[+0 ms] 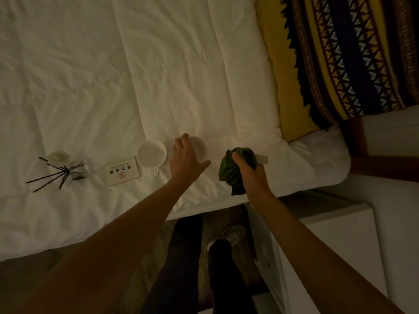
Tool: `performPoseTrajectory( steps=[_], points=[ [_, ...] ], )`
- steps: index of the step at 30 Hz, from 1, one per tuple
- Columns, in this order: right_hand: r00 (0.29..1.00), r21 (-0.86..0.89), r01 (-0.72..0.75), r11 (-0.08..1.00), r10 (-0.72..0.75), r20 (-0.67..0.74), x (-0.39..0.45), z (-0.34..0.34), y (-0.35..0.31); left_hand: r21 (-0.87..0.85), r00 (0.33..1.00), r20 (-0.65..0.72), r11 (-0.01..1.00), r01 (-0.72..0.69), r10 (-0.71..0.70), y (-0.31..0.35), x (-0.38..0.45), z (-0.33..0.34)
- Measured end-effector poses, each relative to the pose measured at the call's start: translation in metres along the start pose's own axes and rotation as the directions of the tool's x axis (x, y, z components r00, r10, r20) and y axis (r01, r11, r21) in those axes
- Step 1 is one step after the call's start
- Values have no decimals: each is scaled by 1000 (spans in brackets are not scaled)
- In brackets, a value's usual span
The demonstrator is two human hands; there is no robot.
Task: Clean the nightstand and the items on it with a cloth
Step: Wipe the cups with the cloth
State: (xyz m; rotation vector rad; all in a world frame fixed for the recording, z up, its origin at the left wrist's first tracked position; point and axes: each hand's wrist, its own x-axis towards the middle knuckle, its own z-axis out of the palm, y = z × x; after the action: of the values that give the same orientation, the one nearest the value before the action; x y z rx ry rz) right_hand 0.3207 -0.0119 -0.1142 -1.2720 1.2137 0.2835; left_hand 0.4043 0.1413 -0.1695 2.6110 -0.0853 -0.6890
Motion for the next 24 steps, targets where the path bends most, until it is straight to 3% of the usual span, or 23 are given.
performPoseTrajectory(
  steps=[7,12,15,18,20,24],
  points=[
    [1000,28,14,1000,-14,9,-10,10,-20,29,991,61,993,-117,115,-10,-12,-27],
    [999,25,7,1000,-8,36,-19,12,-28,65,961,-40,960,-271,273,-37,-13,-61],
    [999,40,15,999,-17,47,-21,12,-24,132,983,-45,976,-173,181,-62,-8,-69],
    [998,50,19,999,-21,51,-24,12,-16,206,999,53,979,-2,-9,-81,-5,-65],
    [998,44,20,999,-23,54,-26,10,-11,105,991,98,991,86,-96,-86,-2,-64],
    [999,11,25,1000,-25,48,-39,4,-6,-9,991,55,993,121,-120,-85,2,-74]
  ],
)
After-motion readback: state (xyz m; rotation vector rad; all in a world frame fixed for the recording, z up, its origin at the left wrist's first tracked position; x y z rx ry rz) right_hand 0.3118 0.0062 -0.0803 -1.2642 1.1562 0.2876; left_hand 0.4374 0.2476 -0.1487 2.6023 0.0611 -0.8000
